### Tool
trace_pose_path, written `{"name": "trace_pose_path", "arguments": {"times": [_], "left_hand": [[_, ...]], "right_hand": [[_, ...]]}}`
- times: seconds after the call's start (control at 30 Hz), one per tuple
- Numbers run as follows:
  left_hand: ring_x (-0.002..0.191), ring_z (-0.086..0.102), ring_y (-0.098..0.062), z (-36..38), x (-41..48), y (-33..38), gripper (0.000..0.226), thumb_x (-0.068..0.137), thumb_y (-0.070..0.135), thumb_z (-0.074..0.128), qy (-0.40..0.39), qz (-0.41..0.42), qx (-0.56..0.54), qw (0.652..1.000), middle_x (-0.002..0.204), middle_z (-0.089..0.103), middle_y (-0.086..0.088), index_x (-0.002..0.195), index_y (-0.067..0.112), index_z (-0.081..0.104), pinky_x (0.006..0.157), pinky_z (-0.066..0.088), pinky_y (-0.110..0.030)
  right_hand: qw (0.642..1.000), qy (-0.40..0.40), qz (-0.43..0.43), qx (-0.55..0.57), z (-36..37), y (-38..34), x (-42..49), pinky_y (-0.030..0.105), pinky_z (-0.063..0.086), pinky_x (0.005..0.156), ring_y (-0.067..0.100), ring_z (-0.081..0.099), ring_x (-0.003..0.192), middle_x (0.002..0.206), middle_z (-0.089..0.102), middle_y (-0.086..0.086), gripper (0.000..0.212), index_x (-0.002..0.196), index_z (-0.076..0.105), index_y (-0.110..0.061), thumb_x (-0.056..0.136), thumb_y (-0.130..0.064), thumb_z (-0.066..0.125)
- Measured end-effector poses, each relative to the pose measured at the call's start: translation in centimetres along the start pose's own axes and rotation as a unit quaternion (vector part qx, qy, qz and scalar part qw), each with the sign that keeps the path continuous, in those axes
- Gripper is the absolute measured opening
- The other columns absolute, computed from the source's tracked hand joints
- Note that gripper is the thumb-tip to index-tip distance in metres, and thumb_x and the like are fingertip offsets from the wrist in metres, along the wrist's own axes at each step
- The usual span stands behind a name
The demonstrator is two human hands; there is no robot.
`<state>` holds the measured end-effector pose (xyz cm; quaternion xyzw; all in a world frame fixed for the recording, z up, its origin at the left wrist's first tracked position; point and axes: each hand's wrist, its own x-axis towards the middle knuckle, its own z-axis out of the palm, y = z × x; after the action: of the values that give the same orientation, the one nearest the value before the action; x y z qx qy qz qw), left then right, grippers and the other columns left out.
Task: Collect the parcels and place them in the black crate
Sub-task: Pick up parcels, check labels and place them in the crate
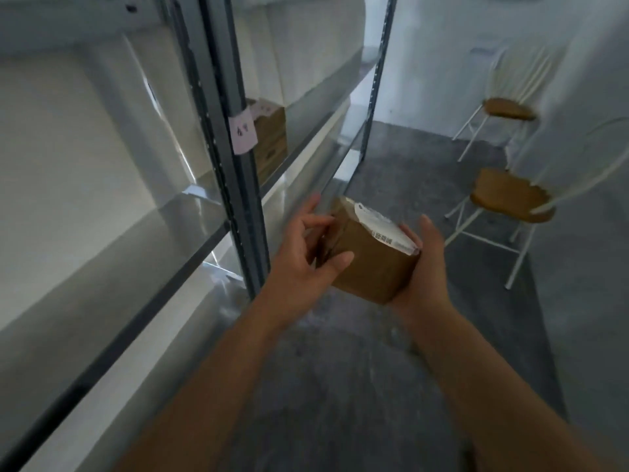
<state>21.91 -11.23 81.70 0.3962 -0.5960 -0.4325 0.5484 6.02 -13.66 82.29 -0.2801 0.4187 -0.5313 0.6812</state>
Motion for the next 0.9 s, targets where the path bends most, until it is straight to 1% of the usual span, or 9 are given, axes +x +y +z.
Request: {"name": "trace_pose_path", "arguments": {"times": [0.07, 0.13, 0.23, 0.37, 0.47, 0.53, 0.67, 0.8, 0.9], "left_hand": [[0.135, 0.040, -0.008, 0.0, 0.8, 2.4, 0.062, 0.076, 0.010, 0.070, -0.021, 0.009, -0.016, 1.000, 0.155, 0.024, 0.003, 0.122, 0.040, 0.041, 0.101, 0.047, -0.031], [0.129, 0.047, -0.009, -0.1, 1.3, 4.3, 0.069, 0.076, 0.021, 0.069, -0.003, -0.023, -0.054, 0.998, 0.146, 0.041, -0.002, 0.134, 0.038, 0.035, 0.097, 0.050, -0.030], [0.124, 0.055, -0.018, 0.0, 1.9, 6.5, 0.057, 0.089, 0.043, 0.050, 0.018, -0.075, -0.134, 0.988, 0.135, 0.056, -0.003, 0.141, 0.024, 0.039, 0.101, 0.047, -0.038], [0.112, 0.063, -0.015, 0.5, 1.4, 8.9, 0.048, 0.090, 0.051, 0.039, 0.051, -0.022, -0.092, 0.994, 0.122, 0.066, 0.003, 0.130, 0.028, 0.051, 0.089, 0.054, -0.036], [0.103, 0.067, -0.010, -0.1, 1.0, 10.3, 0.039, 0.090, 0.048, 0.042, 0.086, 0.007, -0.084, 0.993, 0.116, 0.068, 0.009, 0.127, 0.036, 0.048, 0.074, 0.056, -0.027], [0.098, 0.068, -0.008, -0.5, 0.8, 11.1, 0.036, 0.092, 0.045, 0.042, 0.097, 0.013, -0.079, 0.992, 0.113, 0.069, 0.009, 0.126, 0.035, 0.048, 0.069, 0.056, -0.024], [0.113, 0.062, -0.010, -1.4, -0.2, 12.0, 0.052, 0.092, 0.048, 0.040, 0.094, 0.011, -0.084, 0.992, 0.126, 0.064, 0.009, 0.143, 0.035, 0.036, 0.090, 0.053, -0.033], [0.122, 0.057, -0.015, -2.4, -1.0, 13.0, 0.054, 0.090, 0.050, 0.039, 0.105, 0.023, -0.061, 0.992, 0.135, 0.057, 0.004, 0.142, 0.036, 0.038, 0.104, 0.044, -0.046], [0.119, 0.059, -0.015, -3.4, -1.7, 13.2, 0.048, 0.089, 0.049, 0.043, 0.139, 0.035, -0.052, 0.988, 0.133, 0.058, 0.005, 0.135, 0.040, 0.045, 0.102, 0.045, -0.049]], "right_hand": [[1.000, -0.010, 0.000, 0.014, 0.4, -2.0, -0.7, 0.041, 0.058, 0.066, 0.023, 0.072, 0.083, 0.095, 0.075, 0.003, 0.046, 0.088, 0.077, -0.029, 0.084, -0.060, 0.043], [0.998, -0.022, -0.051, -0.017, 1.0, -3.6, -1.1, 0.045, 0.058, 0.073, 0.024, 0.071, 0.089, 0.105, 0.072, 0.003, 0.033, 0.111, 0.067, -0.030, 0.087, -0.040, 0.047], [0.967, -0.053, -0.209, -0.134, 2.2, -5.4, -1.8, 0.034, 0.057, 0.076, 0.017, 0.067, 0.100, 0.114, 0.066, -0.006, 0.050, 0.126, 0.052, -0.035, 0.082, -0.012, 0.045], [0.927, -0.115, -0.302, -0.190, 3.7, -6.0, -3.5, 0.020, 0.052, 0.082, 0.001, 0.056, 0.113, 0.130, 0.055, -0.014, 0.066, 0.140, 0.038, -0.029, 0.075, -0.016, 0.045], [0.925, -0.152, -0.308, -0.163, 4.9, -6.2, -4.2, 0.019, 0.053, 0.073, 0.003, 0.060, 0.108, 0.123, 0.057, -0.021, 0.070, 0.144, 0.028, -0.029, 0.078, -0.009, 0.042], [0.932, -0.163, -0.297, -0.131, 6.0, -6.2, -4.8, 0.019, 0.054, 0.073, 0.002, 0.062, 0.105, 0.118, 0.059, -0.025, 0.062, 0.140, 0.030, -0.038, 0.083, -0.015, 0.043], [0.929, -0.166, -0.301, -0.134, 7.9, -6.1, -6.4, 0.029, 0.050, 0.094, 0.005, 0.055, 0.119, 0.136, 0.051, -0.015, 0.045, 0.134, 0.032, -0.049, 0.090, -0.040, 0.034], [0.928, -0.172, -0.298, -0.146, 9.0, -6.1, -6.5, 0.034, 0.051, 0.094, 0.008, 0.059, 0.114, 0.136, 0.053, -0.009, 0.046, 0.145, 0.025, -0.038, 0.099, -0.035, 0.027], [0.927, -0.181, -0.294, -0.144, 9.7, -5.5, -6.4, 0.030, 0.054, 0.089, 0.006, 0.062, 0.109, 0.124, 0.059, -0.019, 0.046, 0.136, 0.034, -0.048, 0.091, -0.042, 0.032]]}}
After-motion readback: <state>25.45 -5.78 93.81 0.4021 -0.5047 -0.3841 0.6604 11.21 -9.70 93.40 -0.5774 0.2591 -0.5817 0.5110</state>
